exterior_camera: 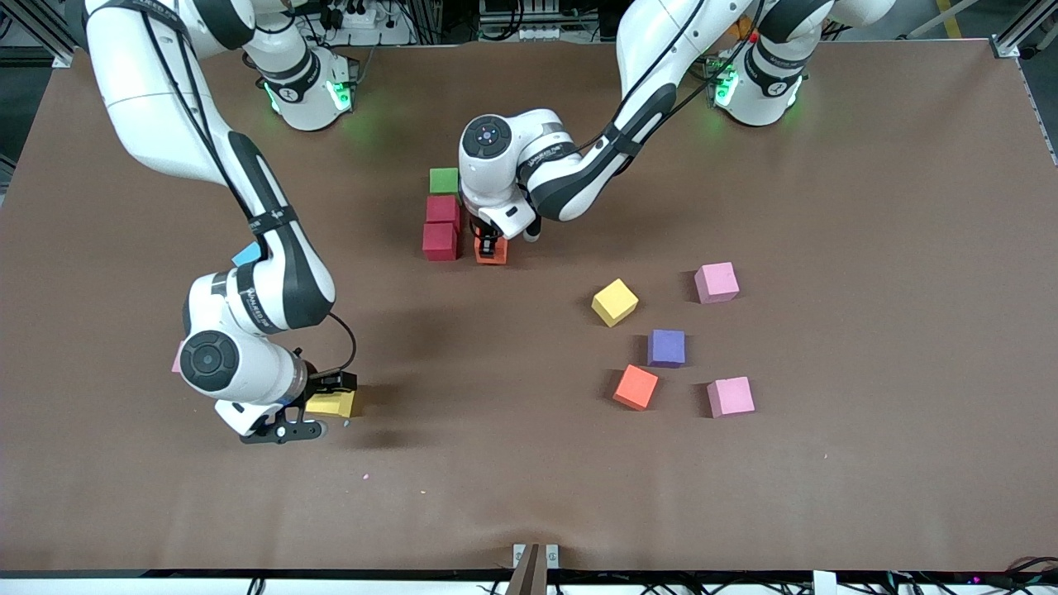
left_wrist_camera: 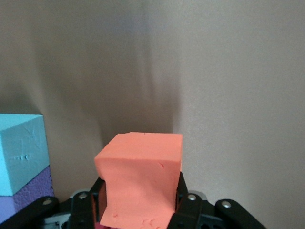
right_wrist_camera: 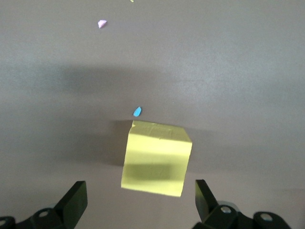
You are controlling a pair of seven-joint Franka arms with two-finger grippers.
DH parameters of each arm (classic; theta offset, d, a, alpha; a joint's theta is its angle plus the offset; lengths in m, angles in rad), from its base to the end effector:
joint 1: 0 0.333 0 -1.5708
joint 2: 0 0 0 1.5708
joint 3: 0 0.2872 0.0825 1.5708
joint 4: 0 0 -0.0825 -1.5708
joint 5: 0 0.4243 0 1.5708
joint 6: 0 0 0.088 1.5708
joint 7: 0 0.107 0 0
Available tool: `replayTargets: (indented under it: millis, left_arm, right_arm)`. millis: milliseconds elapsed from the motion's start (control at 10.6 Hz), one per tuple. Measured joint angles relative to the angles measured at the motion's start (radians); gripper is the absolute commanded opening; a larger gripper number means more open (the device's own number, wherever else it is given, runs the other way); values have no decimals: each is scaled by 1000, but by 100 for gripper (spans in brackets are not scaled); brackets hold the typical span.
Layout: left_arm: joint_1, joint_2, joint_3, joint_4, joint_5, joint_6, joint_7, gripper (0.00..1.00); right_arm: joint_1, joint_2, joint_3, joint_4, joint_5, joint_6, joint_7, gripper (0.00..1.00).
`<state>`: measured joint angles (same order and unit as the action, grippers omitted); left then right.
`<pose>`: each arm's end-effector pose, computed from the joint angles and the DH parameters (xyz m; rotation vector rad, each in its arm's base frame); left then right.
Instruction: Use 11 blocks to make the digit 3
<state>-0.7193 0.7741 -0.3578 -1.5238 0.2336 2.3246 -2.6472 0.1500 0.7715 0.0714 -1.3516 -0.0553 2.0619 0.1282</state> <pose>0.3774 -0.6236 0.1834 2.2325 2.1227 -0.1361 0.7298 0.1517 0.2178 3.1282 0.1597 -0.0919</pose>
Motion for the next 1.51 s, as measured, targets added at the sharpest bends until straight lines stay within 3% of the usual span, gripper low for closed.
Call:
replayTargets:
  millis: [377,754,849,1037,1132,1226,1509]
  left_arm:
    - [-14,41,0,52,0,0,-26,0]
    - [-19,80,1,118,0,-10,-26,0]
    - [-20,87,1,127,0,-13,-26,0]
    - [-27,103,1,140,0,-26,-26,0]
    - [-30,108,1,146,-2,-34,-26,0]
    - [-31,111,1,151,-3,-39,-26,0]
    - [-34,115,-1,164,-24,-53,-26,0]
  right_arm:
    - [-20,105,-4,67,0,62,-53,100]
    - [-29,130,-4,79,3,71,-56,98]
    - [-29,131,-4,79,13,70,-55,85]
    - [-29,132,-3,78,42,62,-55,26]
    - [-29,133,-3,75,47,60,-55,16]
    - [-29,132,-3,76,48,59,-55,12]
    - [-28,128,2,78,48,20,-56,12]
